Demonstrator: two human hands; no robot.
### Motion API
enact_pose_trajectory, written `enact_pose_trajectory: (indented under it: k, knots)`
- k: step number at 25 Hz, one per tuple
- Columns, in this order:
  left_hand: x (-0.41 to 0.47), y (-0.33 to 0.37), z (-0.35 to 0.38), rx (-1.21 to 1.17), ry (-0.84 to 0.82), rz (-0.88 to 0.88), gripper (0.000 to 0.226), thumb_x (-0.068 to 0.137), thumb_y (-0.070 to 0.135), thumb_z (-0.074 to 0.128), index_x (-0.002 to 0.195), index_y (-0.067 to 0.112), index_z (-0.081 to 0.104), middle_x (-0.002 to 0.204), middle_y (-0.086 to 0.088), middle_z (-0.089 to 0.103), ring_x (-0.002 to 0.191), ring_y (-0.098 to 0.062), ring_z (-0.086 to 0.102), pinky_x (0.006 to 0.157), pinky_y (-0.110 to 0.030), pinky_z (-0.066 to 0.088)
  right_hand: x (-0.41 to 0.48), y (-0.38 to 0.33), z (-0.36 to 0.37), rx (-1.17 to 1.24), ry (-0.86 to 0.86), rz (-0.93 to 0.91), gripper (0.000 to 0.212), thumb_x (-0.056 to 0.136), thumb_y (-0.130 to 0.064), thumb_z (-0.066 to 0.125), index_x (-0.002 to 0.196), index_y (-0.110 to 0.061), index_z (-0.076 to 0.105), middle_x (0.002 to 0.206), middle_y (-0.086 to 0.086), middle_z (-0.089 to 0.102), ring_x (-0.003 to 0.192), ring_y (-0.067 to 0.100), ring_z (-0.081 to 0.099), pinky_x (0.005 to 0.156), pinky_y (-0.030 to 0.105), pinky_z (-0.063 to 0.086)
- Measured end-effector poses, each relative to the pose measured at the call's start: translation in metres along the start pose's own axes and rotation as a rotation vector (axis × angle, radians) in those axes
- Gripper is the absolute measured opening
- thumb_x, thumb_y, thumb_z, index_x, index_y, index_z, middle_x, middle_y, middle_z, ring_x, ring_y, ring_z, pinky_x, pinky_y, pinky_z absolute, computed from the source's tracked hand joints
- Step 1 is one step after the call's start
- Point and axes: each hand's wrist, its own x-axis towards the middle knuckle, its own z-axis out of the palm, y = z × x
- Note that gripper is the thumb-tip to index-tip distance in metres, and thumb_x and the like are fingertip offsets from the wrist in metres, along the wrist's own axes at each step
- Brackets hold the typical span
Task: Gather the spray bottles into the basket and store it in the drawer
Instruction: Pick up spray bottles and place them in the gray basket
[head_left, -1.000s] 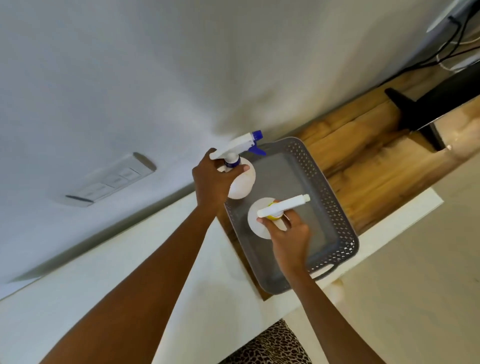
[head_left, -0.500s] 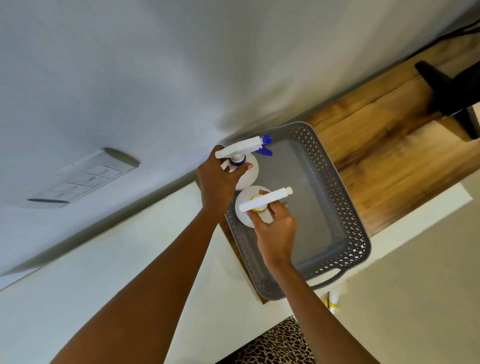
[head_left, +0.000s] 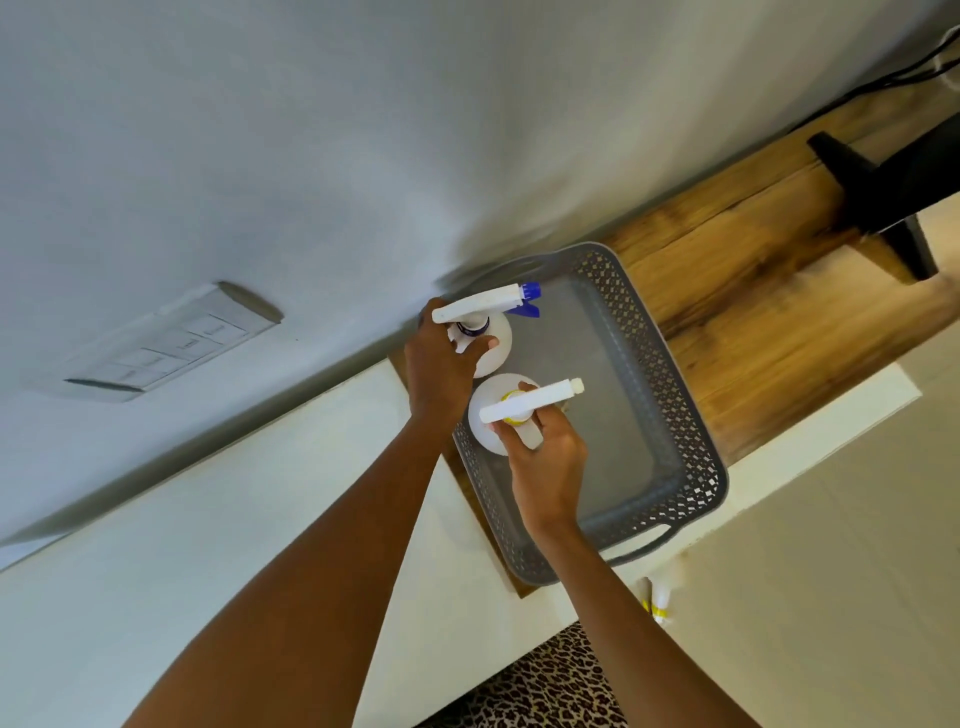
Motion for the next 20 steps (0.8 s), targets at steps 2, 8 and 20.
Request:
enact_pose_trajectory:
  k: [2, 8, 20]
  knots:
    - [-0.008, 0.0, -0.005, 0.057, -0.013, -0.016, 0.055, 0.077, 0.016, 0.071, 0.124, 0.007, 0.044, 0.127, -0.014, 0.057, 0.116, -0.029, 0.054, 0.096, -0.033, 0.044, -0.001, 0.001, -0.002, -0.005, -0.043, 0.024, 0.051, 0.076, -0.022, 0.074, 0.122, -0.007, 0.058, 0.12, 0.011, 0.065, 0.111, 0.024, 0.062, 0.095, 0.037, 0.05]
    - [-0.083, -0.001, -0.038, 0.133, 0.017, 0.004, 0.036, 0.088, 0.019, 0.058, 0.119, 0.007, 0.046, 0.122, -0.012, 0.06, 0.111, -0.028, 0.057, 0.095, -0.036, 0.048, -0.035, 0.004, -0.042, -0.072, -0.001, -0.056, 0.061, 0.075, -0.02, 0.075, 0.129, -0.007, 0.05, 0.131, 0.012, 0.057, 0.122, 0.023, 0.052, 0.101, 0.028, 0.04]
    - [-0.3, -0.03, 0.001, 0.382, -0.362, 0.509, 0.032, 0.085, 0.002, 0.053, 0.117, 0.008, 0.054, 0.127, -0.013, 0.057, 0.119, -0.027, 0.052, 0.1, -0.032, 0.043, -0.19, 0.09, -0.172, 0.015, 0.254, 0.133, 0.025, 0.091, -0.018, 0.057, 0.114, -0.01, 0.06, 0.118, 0.007, 0.064, 0.111, 0.019, 0.058, 0.097, 0.042, 0.048]
